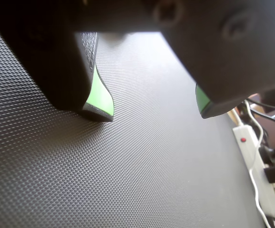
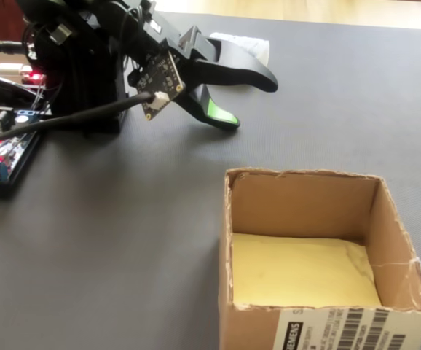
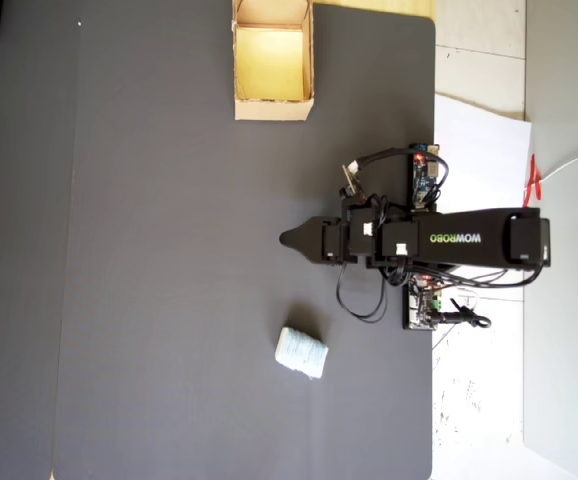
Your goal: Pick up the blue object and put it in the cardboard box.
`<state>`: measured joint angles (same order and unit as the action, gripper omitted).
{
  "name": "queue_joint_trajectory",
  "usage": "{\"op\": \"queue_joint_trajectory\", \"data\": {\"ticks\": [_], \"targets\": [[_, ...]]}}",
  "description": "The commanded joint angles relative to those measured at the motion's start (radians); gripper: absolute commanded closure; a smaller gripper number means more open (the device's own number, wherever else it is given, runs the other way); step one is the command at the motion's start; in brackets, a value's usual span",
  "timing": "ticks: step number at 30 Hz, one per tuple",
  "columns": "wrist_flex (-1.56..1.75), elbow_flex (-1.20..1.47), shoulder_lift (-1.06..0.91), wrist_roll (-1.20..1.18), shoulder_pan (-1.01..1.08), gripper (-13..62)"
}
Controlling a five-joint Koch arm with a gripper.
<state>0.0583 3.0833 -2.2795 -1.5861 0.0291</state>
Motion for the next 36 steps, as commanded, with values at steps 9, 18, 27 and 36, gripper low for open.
{"op": "queue_joint_trajectory", "data": {"ticks": [9, 18, 27, 36], "targets": [[-0.109, 0.034, -0.086, -0.031, -0.002, 15.5], [-0.106, 0.034, -0.087, -0.044, -0.006, 15.6], [-0.101, 0.034, -0.087, -0.060, -0.086, 15.6], [-0.101, 0.032, -0.087, -0.087, -0.316, 15.6]]}}
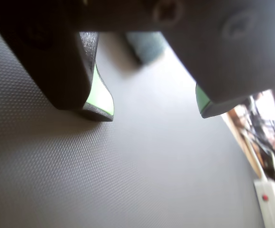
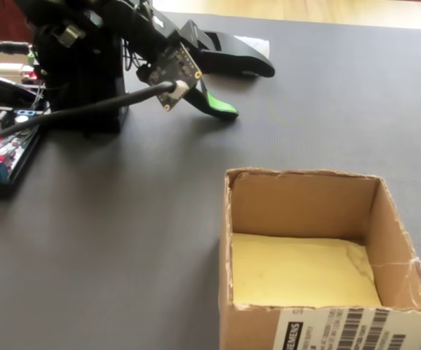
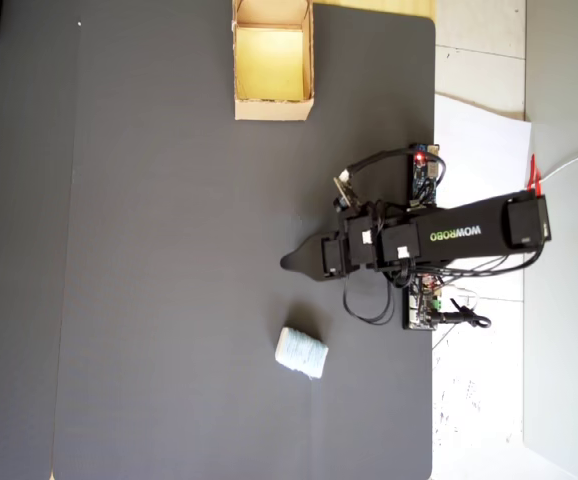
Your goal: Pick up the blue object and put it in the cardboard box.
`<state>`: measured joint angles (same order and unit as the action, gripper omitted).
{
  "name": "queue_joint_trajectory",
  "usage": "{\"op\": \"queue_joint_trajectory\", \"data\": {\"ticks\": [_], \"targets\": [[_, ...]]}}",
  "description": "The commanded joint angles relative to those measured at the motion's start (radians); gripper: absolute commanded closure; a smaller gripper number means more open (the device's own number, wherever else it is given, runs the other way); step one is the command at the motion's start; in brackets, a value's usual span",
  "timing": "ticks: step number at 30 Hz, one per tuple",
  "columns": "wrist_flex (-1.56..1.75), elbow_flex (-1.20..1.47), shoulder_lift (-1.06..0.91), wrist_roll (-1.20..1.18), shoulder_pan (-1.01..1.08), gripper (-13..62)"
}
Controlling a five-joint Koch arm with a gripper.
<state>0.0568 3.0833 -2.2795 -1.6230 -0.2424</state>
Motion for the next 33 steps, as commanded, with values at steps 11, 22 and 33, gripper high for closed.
{"op": "queue_joint_trajectory", "data": {"ticks": [11, 22, 33], "targets": [[-0.106, 0.026, -0.087, -0.115, -0.242, 15.7], [-0.189, -0.034, -0.087, -0.104, -0.408, 15.4], [-0.245, -0.133, -0.078, -0.086, -0.499, 15.6]]}}
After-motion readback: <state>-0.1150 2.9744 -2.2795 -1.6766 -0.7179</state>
